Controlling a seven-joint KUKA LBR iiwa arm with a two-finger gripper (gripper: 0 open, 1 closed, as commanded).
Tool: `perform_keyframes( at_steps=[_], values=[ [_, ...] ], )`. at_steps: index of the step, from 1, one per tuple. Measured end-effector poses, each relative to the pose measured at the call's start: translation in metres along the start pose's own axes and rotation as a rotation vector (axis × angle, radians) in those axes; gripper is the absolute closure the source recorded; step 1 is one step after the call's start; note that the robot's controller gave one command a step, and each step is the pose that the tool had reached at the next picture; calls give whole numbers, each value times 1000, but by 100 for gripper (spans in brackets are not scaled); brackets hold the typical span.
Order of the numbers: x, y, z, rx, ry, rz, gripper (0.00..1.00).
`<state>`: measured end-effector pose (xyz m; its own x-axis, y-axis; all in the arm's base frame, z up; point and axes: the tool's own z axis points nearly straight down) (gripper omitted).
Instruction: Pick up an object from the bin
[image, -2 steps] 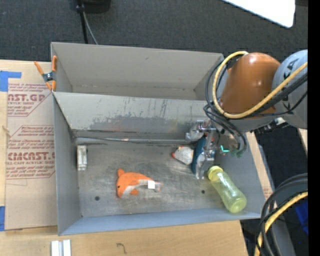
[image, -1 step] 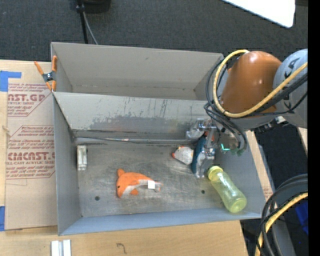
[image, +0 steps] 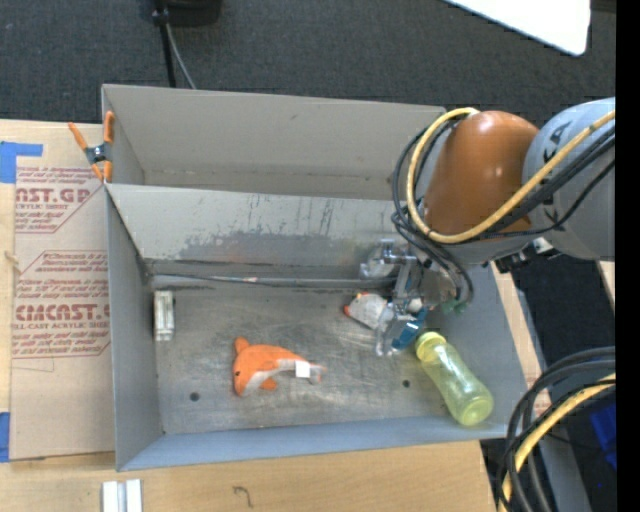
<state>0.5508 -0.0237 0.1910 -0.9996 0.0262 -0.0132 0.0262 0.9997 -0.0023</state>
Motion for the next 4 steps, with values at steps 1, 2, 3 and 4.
perform_keyframes(
  at_steps=[1,2,3,4],
  values=[
    [-13,21,31,-5,16,-122,0],
    [3,37,71,-3,3,-265,0],
    [7,56,108,-6,15,-482,0],
    [37,96,117,-8,7,-697,100]
  ],
)
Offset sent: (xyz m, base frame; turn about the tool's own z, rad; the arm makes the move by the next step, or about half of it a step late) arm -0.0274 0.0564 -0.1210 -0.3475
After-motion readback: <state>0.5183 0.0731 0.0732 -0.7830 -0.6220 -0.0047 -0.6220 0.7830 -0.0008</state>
